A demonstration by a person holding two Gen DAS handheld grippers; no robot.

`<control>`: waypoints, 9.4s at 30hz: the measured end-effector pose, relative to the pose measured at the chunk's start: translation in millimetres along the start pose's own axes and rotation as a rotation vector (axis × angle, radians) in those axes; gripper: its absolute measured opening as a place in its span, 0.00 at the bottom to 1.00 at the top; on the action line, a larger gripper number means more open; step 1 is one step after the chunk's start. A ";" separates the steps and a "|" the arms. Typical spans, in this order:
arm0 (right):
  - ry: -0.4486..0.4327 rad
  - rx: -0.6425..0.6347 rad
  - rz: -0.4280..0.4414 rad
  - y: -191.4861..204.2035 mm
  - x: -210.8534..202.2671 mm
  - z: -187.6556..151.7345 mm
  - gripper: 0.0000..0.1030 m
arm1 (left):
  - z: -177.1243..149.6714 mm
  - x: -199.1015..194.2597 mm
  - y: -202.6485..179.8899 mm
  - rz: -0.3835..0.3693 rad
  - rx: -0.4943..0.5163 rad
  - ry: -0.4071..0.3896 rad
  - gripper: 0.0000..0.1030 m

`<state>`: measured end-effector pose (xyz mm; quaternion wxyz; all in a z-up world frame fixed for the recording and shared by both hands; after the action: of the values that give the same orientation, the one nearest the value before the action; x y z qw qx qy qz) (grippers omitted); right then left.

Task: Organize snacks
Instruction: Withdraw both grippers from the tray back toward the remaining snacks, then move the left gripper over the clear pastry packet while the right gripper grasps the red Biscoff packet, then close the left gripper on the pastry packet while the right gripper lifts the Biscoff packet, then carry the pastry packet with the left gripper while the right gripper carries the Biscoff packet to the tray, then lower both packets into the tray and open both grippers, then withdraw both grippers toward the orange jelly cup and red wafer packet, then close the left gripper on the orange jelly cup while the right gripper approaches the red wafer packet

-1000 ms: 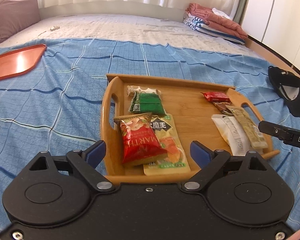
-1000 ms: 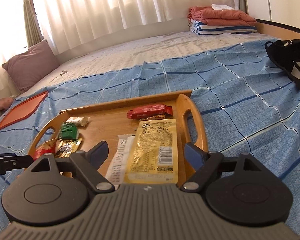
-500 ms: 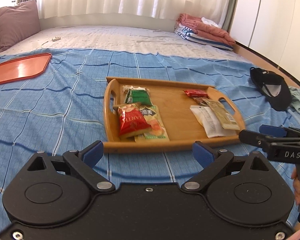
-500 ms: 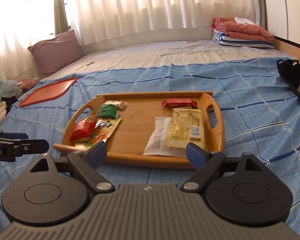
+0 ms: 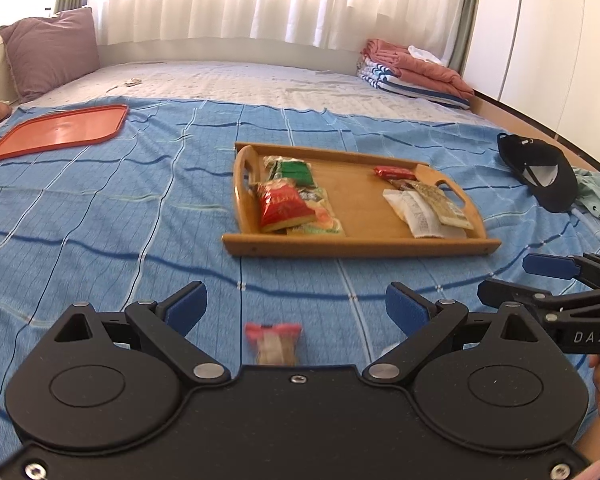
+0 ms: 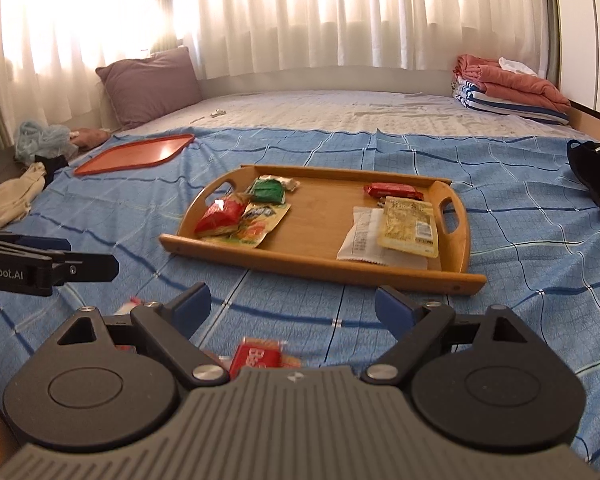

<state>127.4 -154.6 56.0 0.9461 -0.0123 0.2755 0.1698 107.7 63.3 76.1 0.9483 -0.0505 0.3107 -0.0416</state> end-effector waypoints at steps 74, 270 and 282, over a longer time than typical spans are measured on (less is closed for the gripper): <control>-0.018 0.014 -0.058 27.6 21.8 -61.9 0.38 | -53.7 38.7 -5.2 0.067 0.038 0.022 0.41; -0.015 -0.034 -0.079 -6.5 -29.9 -41.3 0.88 | 4.9 -100.9 -81.2 -0.093 0.114 -0.080 0.94; 0.038 -0.040 -0.043 11.6 10.7 -69.1 0.88 | -14.9 -76.1 -82.8 -0.011 0.142 -0.072 0.83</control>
<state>96.4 -148.4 -7.4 0.9437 -0.0405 0.2895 0.1546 33.8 -11.5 118.8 0.9598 0.0138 0.2721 -0.0670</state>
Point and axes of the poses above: each gripper's, at about its wrist camera, not at the fingertips, and x roughly the way its jaws point, y to its left, z to its top, the point moved 1 cm from there along x, roughly the way its jaws point, and after that the axes turned 1 degree about -y, right-handed, at the moved point
